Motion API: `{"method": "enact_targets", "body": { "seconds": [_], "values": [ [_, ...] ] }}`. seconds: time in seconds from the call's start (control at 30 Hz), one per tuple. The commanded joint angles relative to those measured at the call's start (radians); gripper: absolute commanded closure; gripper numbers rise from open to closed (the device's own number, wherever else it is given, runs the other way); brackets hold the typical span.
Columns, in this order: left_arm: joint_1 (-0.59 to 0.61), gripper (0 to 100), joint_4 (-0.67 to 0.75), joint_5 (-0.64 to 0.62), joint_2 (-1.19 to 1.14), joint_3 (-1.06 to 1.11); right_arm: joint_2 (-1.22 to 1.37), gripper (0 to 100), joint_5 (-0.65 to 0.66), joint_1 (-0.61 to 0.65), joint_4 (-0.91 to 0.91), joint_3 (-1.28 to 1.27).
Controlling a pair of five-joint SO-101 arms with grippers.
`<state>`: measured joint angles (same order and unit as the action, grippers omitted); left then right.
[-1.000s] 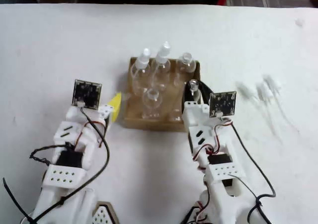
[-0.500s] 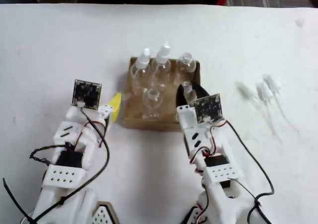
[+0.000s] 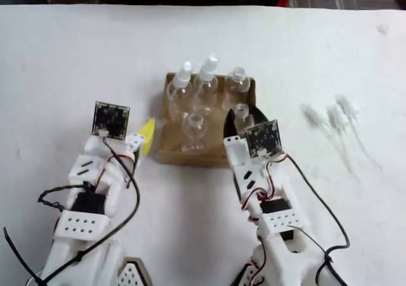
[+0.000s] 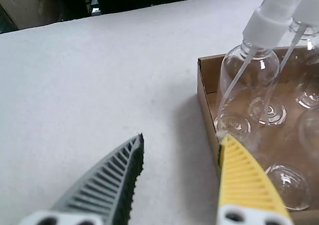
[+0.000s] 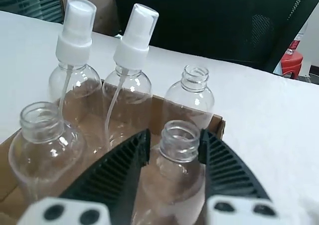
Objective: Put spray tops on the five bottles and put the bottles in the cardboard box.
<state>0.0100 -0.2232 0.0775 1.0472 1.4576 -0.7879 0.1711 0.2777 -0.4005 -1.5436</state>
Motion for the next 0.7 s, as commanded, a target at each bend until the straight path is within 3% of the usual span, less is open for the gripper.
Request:
{"method": "enact_targets", "body": {
  "seconds": [0.0, 0.33, 0.47, 0.67],
  "values": [
    [-0.01, 77, 0.029, 0.011, 0.021, -0.012, -0.004, 85.4, 0.012, 0.001, -0.008, 0.0],
    [-0.01, 77, 0.029, 0.011, 0.021, -0.012, -0.168, 85.0, 0.008, -0.001, 0.03, -0.009],
    [-0.01, 77, 0.029, 0.011, 0.021, -0.012, -0.367, 85.0, 0.006, -0.001, 0.2, -0.003],
    [-0.01, 77, 0.029, 0.011, 0.021, -0.011, -0.69, 85.0, 0.005, -0.001, 0.598, 0.115]
  ]
}}
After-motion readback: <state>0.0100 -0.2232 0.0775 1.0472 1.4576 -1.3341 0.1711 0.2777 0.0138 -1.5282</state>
